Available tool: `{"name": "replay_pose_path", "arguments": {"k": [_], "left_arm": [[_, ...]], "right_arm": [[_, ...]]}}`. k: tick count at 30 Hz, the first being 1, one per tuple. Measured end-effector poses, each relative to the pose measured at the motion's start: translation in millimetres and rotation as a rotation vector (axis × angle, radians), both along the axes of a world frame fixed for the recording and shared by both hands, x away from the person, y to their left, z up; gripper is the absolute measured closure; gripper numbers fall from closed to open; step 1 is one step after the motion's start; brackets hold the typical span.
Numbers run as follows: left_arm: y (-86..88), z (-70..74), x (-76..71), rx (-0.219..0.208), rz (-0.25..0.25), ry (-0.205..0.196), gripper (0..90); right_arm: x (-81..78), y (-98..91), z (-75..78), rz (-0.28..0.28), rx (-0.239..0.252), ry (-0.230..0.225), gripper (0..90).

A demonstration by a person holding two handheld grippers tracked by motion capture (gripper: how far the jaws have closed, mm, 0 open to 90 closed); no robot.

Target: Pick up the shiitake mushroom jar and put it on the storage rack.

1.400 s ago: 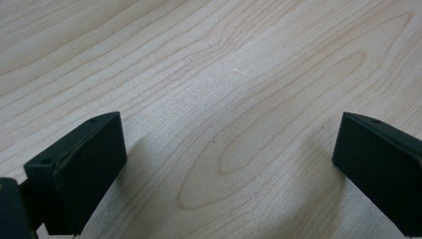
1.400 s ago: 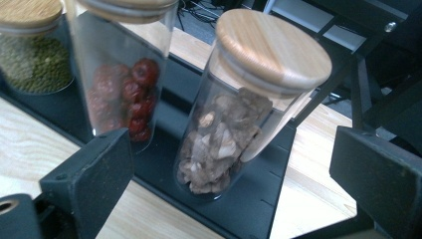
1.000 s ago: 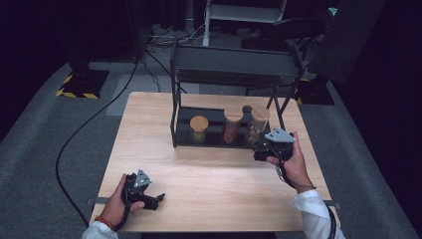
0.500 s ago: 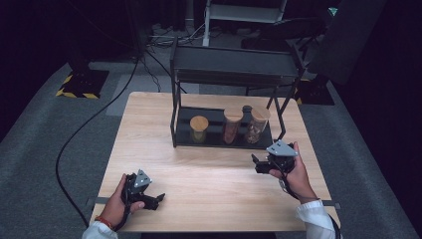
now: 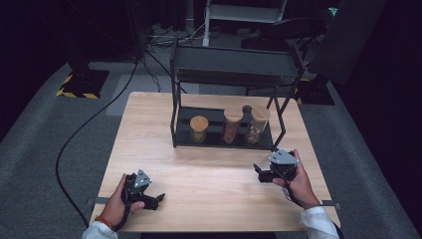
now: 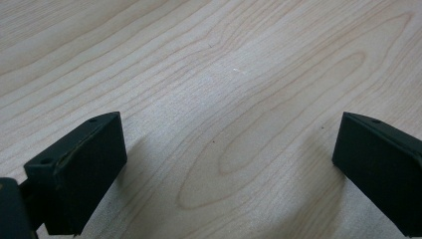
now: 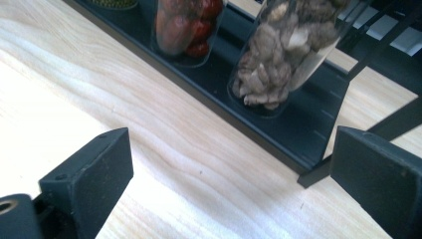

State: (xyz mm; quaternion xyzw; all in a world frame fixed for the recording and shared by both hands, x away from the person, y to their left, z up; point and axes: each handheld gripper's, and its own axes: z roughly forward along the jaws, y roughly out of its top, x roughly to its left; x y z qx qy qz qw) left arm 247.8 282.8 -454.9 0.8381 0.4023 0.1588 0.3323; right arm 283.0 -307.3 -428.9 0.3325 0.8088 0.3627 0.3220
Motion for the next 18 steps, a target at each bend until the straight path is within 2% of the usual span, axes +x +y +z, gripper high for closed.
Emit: {"name": "replay_pose_path", "arguments": {"k": [2,13,18], "left_arm": [[0.0,0.1,0.1,0.0,0.0,0.0,0.2],[0.0,0.0,0.1,0.0,0.0,0.0,0.2],[0.2,0.0,0.2,-0.001,-0.001,0.001,0.1]], "right_arm": [[-1.9,-3.3,-4.4,0.001,0.009,0.01,3.4],[-6.2,-10.9,-12.3,0.04,-0.038,0.042,3.8],[-8.0,-18.0,-17.5,0.051,-0.059,0.071,3.8]]}}
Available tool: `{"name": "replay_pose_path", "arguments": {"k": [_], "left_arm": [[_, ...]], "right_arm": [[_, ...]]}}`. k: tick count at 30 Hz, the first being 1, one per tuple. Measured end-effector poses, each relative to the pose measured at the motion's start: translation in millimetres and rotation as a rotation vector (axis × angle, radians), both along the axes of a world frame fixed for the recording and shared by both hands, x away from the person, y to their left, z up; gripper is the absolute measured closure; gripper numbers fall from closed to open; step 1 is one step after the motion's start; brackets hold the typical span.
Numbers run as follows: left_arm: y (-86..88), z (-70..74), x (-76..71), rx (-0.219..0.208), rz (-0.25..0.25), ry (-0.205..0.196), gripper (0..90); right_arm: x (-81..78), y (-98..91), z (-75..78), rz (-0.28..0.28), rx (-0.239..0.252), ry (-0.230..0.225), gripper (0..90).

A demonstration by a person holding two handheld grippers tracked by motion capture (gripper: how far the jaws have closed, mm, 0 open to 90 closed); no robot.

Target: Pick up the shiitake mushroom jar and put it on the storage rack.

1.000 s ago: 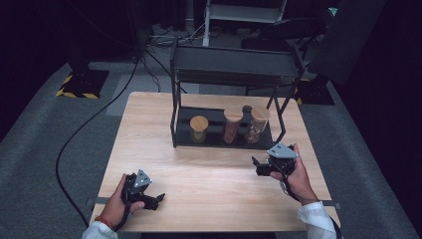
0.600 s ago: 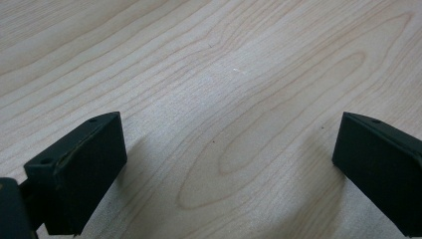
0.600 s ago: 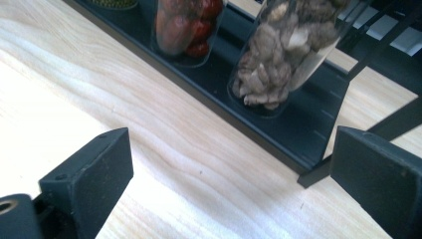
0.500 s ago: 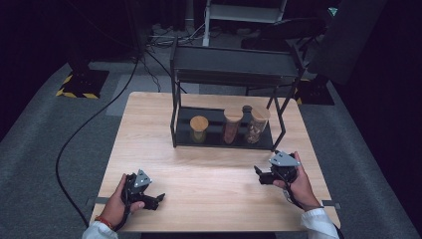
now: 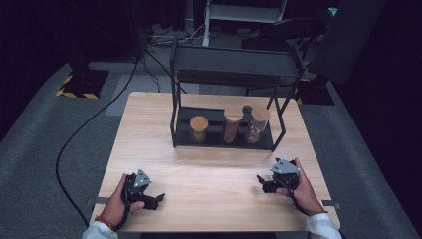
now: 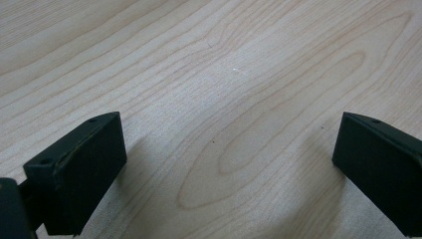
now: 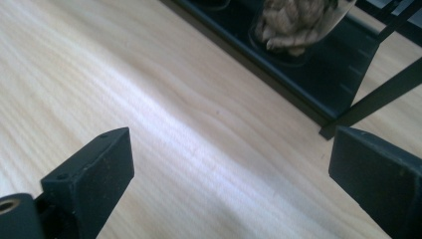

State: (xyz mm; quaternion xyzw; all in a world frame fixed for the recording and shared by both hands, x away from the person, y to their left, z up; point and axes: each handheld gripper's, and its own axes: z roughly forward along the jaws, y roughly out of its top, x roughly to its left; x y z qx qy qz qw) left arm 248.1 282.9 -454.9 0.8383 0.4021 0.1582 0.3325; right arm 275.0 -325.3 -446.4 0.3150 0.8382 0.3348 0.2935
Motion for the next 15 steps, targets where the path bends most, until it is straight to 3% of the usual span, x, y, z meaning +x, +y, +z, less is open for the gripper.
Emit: {"name": "replay_pose_path", "arguments": {"k": [11,15], "left_arm": [[0.1,-0.1,0.2,0.0,-0.001,0.0,0.0],[0.2,-0.1,0.3,-0.001,-0.001,0.0,0.0]], "right_arm": [[-2.9,-10.4,-8.1,-0.004,-0.02,0.05,3.8],[-3.6,-16.7,-10.4,-0.012,0.001,0.074,3.7]]}}
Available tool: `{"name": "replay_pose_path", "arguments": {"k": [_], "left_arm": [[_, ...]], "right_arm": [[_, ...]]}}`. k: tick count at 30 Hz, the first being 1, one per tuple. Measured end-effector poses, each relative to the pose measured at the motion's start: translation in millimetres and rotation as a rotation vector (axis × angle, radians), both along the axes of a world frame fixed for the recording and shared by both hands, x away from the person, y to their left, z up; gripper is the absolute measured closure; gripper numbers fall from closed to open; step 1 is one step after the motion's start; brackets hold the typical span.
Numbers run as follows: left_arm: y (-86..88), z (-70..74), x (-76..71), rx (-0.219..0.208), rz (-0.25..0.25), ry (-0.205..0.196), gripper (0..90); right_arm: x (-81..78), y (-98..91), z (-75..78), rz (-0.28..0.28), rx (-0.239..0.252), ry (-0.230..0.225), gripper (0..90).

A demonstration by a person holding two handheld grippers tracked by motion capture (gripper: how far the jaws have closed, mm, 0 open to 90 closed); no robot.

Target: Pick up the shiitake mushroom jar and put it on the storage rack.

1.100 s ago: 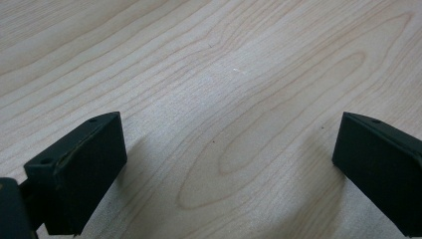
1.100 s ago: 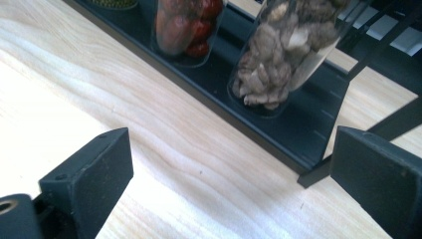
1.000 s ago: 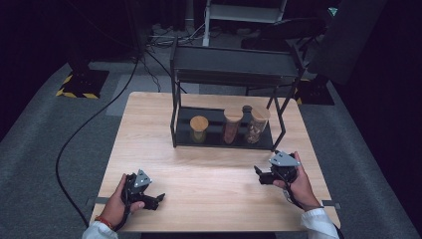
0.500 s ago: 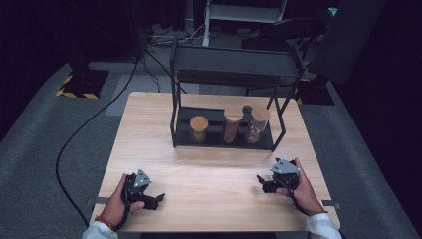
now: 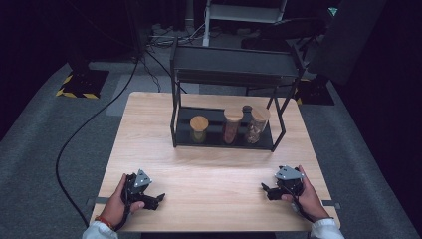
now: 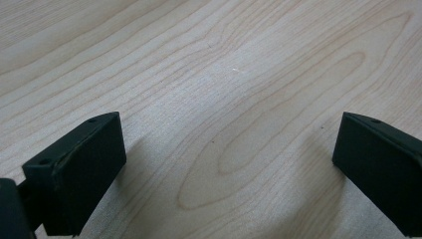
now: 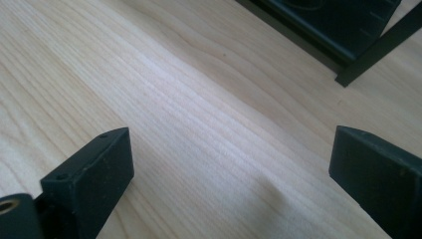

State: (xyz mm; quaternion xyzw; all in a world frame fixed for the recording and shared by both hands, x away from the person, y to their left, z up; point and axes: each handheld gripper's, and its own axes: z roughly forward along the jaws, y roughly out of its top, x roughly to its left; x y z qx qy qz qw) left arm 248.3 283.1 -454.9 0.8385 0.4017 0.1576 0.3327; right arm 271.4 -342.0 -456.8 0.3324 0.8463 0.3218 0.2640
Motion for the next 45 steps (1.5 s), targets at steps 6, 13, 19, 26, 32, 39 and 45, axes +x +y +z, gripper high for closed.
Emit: {"name": "replay_pose_path", "arguments": {"k": [6,13,19,26,32,39,45], "left_arm": [[0.0,0.0,0.1,0.0,0.0,0.0,0.0],[-0.4,0.2,0.6,0.001,-0.002,0.001,0.0],[-0.4,0.2,0.6,0.0,-0.002,0.001,0.0],[-0.5,0.2,0.6,0.001,-0.002,0.001,0.0],[-0.4,0.2,0.6,0.001,-0.002,0.001,0.0],[-0.4,0.2,0.7,0.0,-0.002,0.001,0.0],[-0.4,0.1,0.8,0.001,-0.003,0.001,0.0]], "right_arm": [[-0.3,-8.4,-3.2,-0.026,0.032,0.029,2.6],[1.7,-21.1,-7.4,-0.064,0.106,0.074,1.6],[4.7,-26.1,-6.1,-0.08,0.135,0.118,0.8],[7.3,-34.9,-4.7,-0.084,0.161,0.165,0.3],[6.6,-37.4,-4.6,-0.08,0.161,0.167,0.3],[6.8,-43.9,-5.1,-0.063,0.161,0.166,0.3],[6.8,-44.4,-5.1,-0.061,0.161,0.166,0.3]]}}
